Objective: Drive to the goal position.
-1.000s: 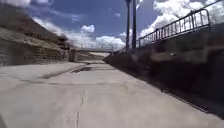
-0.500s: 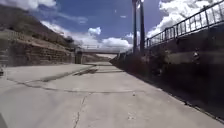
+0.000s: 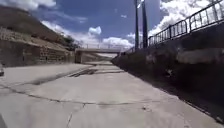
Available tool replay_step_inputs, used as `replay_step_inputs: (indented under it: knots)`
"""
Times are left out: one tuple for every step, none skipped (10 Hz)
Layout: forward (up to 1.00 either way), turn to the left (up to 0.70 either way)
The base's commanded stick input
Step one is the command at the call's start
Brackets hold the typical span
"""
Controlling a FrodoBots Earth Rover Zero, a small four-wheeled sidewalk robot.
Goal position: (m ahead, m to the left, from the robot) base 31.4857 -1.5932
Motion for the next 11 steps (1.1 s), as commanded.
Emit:
replay_step_inputs:
  knots:
    - [1.00, 0.00]
    - [1.00, 0.00]
    - [1.00, 0.00]
    - [1.00, 0.00]
    - [1.00, 0.00]
    - [1.00, 0.00]
    - [1.00, 0.00]
    - [1.00, 0.00]
    - [1.00, 0.00]
    - [1.00, 0.00]
    - [1.00, 0.00]
